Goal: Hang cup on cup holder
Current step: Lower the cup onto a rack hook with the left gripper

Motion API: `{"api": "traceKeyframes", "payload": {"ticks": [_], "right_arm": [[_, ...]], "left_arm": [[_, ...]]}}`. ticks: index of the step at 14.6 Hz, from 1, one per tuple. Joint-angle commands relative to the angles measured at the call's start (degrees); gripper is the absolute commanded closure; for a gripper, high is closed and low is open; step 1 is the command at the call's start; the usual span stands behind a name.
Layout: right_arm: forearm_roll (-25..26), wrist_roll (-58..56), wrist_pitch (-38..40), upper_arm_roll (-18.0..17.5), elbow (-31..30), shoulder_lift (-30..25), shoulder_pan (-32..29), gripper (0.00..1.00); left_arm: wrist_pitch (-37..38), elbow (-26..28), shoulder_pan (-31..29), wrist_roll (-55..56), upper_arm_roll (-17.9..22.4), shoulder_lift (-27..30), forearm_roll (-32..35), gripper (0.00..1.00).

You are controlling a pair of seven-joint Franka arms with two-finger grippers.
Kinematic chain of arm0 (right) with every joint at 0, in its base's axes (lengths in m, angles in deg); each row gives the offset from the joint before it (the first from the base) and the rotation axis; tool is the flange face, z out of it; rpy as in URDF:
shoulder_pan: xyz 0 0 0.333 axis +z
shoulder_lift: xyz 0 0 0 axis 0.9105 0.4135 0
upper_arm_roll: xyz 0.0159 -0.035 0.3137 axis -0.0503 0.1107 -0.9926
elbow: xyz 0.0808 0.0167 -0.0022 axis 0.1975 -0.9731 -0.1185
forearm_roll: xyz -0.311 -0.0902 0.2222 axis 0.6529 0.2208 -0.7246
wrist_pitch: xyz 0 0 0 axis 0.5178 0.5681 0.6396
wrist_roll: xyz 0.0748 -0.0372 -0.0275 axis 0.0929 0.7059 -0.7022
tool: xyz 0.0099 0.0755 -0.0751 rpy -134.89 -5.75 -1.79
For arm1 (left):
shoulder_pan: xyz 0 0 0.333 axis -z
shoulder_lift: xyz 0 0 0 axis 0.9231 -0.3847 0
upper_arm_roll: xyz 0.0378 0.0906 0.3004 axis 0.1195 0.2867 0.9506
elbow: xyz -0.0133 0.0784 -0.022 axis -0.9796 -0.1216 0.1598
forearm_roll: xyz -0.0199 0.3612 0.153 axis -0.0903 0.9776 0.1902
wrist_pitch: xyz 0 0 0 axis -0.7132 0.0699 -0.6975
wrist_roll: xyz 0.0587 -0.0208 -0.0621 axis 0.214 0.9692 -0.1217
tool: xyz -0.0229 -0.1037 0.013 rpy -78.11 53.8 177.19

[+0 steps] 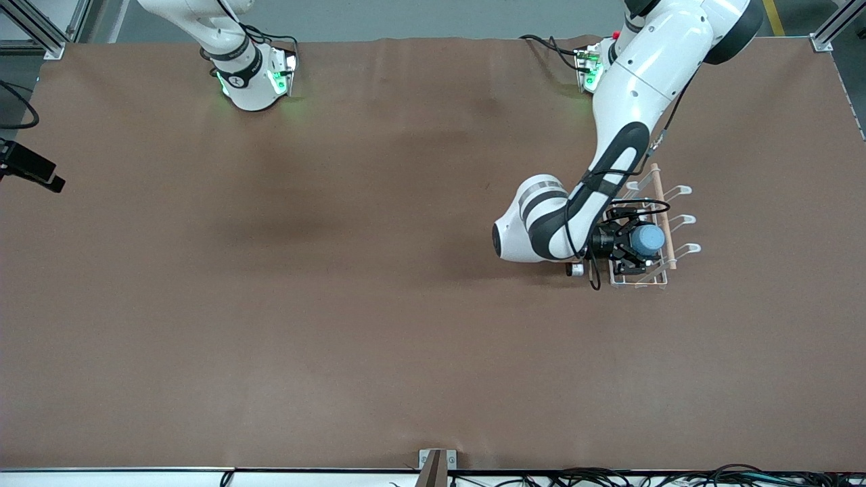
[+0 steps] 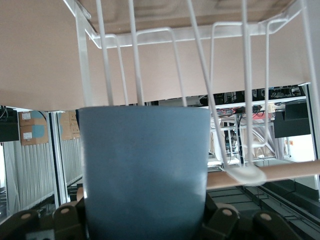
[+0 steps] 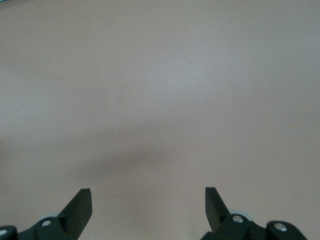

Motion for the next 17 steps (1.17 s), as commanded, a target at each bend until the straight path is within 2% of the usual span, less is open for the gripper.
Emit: {"api": "traceKeyframes", "payload": {"ticks": [1,3,4,5,7,9,12,13,17], "right_arm": [[-0.44,-0.14,0.36,-0.04,-0.51,-0.78,0.38,0.0],[-0.44,-0.14,0.36,-0.04,-0.51,-0.78,0.38,0.0],[-0.44,-0.23,0.36,-0.04,-0.51,-0.78,0.29,0.0],[-0.44,-0.23,0.36,-0.04,-0.51,-0.78,0.29,0.0],[-0.44,-0.14,0.36,-0.04,-0.51,-0.78,0.38,0.0],[-0.44,-0.14,0.36,-0.04,-0.51,-0.69,0.38,0.0],[-0.44,-0.14,0.36,-0.04,-0.51,-0.78,0.38,0.0],[-0.44,-0.14,0.27,-0.04,-0.42,-0.69,0.38,0.0],[-0.44,-0.14,0.27,-0.04,-0.42,-0.69,0.38,0.0]], "left_arm": [[0.7,0.13,-0.11,1.57,-0.3,-0.66,-0.35,0.88],[0.61,0.05,-0.81,1.57,-0.38,-0.58,-0.44,0.7],[0.61,-0.04,-1.07,1.74,-0.38,-0.32,-0.87,0.56],[0.52,-0.31,-1.6,2.01,-0.56,0.12,-1.4,0.35],[0.61,-0.66,-1.78,2.18,-0.47,0.74,-3.06,0.13],[0.61,-0.75,-1.69,2.53,-0.56,1.27,-3.34,0.08],[0.78,-2.76,-1.34,2.54,-0.56,1.62,-5.0,0.06],[1.48,-3.29,-1.25,2.62,-0.47,1.88,-5.35,0.01],[2.1,-7.24,-1.51,3.67,-0.38,4.43,-7.11,0.0]]}}
